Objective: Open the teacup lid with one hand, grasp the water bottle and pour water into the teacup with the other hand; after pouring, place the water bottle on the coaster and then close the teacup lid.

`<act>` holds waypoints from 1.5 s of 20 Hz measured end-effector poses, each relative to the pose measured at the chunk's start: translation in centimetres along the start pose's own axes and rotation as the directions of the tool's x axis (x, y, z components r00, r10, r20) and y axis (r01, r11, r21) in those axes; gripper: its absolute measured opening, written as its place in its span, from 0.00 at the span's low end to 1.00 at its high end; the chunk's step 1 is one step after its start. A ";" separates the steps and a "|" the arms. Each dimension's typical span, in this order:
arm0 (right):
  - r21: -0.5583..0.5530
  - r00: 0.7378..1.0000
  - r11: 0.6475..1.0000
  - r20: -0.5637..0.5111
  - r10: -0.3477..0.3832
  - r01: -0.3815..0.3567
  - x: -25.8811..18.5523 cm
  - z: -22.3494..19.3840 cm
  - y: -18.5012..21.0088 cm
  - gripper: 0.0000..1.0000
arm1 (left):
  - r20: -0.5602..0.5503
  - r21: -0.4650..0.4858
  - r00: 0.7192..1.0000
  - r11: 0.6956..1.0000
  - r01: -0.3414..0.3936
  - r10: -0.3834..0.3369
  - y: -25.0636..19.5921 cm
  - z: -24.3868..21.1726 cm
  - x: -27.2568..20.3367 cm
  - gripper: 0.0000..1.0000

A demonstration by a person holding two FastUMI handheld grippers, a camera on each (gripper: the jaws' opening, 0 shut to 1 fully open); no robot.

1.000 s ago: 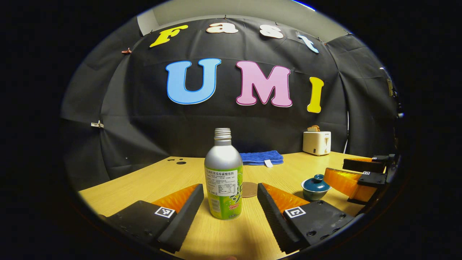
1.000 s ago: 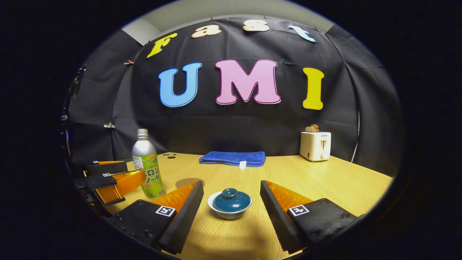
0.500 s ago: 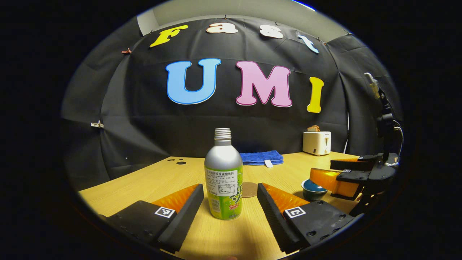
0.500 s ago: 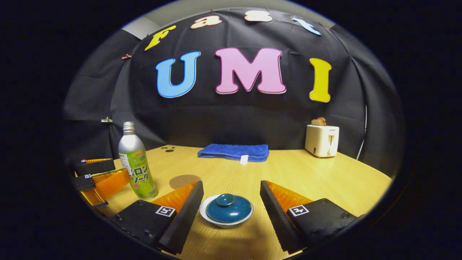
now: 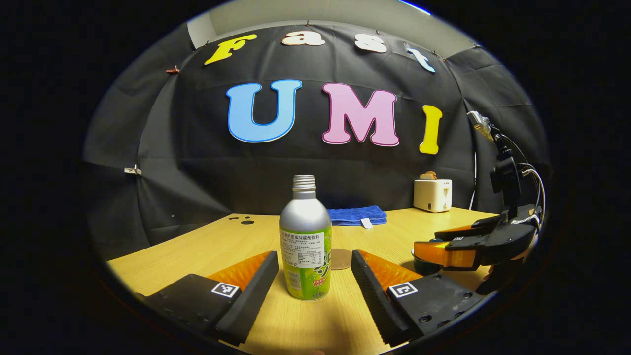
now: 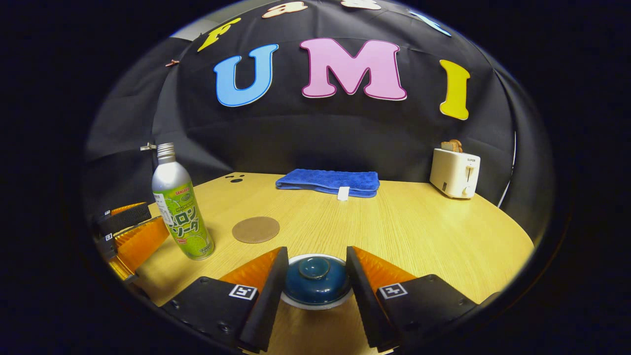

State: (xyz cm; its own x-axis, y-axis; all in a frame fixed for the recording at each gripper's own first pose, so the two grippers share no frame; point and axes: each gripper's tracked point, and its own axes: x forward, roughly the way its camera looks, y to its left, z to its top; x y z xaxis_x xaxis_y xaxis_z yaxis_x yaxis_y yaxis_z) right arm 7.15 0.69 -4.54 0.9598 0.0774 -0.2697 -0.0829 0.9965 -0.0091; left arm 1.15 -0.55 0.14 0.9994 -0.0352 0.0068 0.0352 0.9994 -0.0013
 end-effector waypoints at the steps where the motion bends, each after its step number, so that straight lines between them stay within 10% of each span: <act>1: -0.003 1.000 1.000 0.006 0.005 -0.005 -0.1 0.2 0.1 0.73 | 0.000 0.000 1.000 1.000 0.000 0.000 0.0 -0.1 0.0 0.95; 5: -0.006 0.999 1.000 0.040 0.014 -0.013 0.0 0.7 0.1 0.55 | 0.000 0.000 1.000 1.000 0.000 0.000 0.0 -0.1 0.0 0.95; 7: -0.013 0.999 1.000 0.041 0.020 -0.019 -0.1 0.7 0.3 0.28 | 0.001 0.000 1.000 1.000 0.000 0.000 0.0 -0.1 0.1 0.95; 17: 0.013 0.961 1.000 0.274 -0.022 0.020 -3.1 3.7 -1.1 0.30 | 0.000 0.000 1.000 1.000 0.003 -0.003 0.5 -0.1 1.4 0.95; 30: 0.046 0.952 0.989 0.269 -0.150 0.142 -4.2 3.3 -9.8 0.30 | 0.001 0.001 1.000 1.000 0.007 -0.007 1.0 -0.1 7.2 0.95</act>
State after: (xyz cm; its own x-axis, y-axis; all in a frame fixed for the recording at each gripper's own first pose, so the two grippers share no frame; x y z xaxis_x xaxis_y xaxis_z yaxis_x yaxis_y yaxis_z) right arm 4.80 -9.30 -0.09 0.9977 -0.0671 0.0034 0.0671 0.9977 -0.0029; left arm 8.41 0.19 0.08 0.9991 -0.0421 0.0077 0.0421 0.9991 -0.0004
